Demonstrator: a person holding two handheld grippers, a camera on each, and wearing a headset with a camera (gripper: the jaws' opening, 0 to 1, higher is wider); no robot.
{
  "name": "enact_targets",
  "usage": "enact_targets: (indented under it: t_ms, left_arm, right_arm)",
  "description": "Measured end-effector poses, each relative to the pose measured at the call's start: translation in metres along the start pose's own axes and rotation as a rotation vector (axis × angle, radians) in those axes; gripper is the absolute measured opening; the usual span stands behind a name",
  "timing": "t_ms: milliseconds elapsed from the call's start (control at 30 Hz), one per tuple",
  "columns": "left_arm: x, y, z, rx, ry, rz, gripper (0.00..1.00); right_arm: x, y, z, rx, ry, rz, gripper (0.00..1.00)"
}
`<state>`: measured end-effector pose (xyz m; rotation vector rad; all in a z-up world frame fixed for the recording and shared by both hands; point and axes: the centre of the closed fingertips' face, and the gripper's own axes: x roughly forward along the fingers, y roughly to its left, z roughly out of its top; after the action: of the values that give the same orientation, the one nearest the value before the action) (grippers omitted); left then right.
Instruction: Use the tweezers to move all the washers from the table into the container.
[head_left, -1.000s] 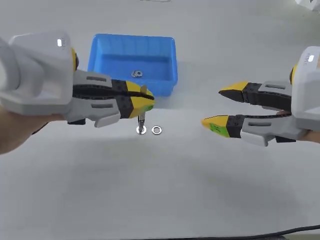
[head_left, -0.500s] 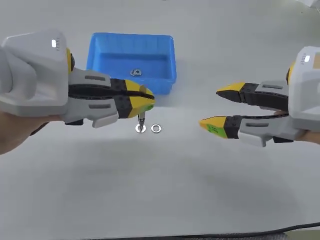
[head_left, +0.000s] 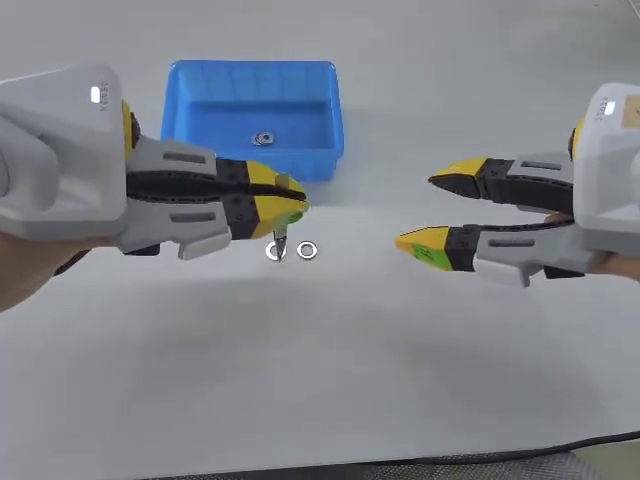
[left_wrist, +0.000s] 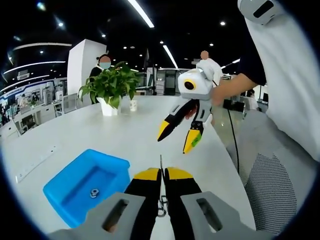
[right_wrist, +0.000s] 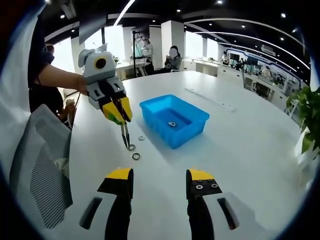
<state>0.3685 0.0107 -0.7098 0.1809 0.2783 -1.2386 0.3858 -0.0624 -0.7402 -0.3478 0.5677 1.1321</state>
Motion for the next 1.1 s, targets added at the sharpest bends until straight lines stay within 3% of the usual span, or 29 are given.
enact_targets:
  t_ms: [200,467,500,533,800,933,1100]
  left_arm:
    - [-0.002,0.002,-0.005,0.007,0.014,0.004,0.07]
    - [-0.003,-0.001,-0.005,-0.004,-0.002,0.003,0.07]
    - [-0.003,-0.003,-0.009,0.003,0.017,-0.001,0.07]
    - [-0.003,-0.004,-0.006,-0.007,-0.006,-0.004,0.07]
    - [-0.005,0.0,-0.008,-0.022,-0.006,0.021,0.07]
    - [-0.005,-0.002,-0.008,-0.03,-0.007,0.018,0.07]
    - [-0.005,-0.005,-0.007,-0.049,-0.009,0.011,0.07]
  right_arm:
    - [0.002,0.001,0.0,0.0,0.001,0.004,0.43]
    - [0.003,0.002,0.002,-0.004,0.002,0.007,0.43]
    - [0.003,0.002,0.003,-0.003,0.001,0.008,0.43]
    - [0.004,0.003,0.003,-0.002,-0.002,0.009,0.43]
    - [0.006,0.006,0.007,-0.005,-0.009,0.019,0.43]
    - [0.014,0.014,0.006,-0.024,-0.001,0.048,0.43]
    - [0.032,0.033,0.013,-0.074,0.005,0.14,0.42]
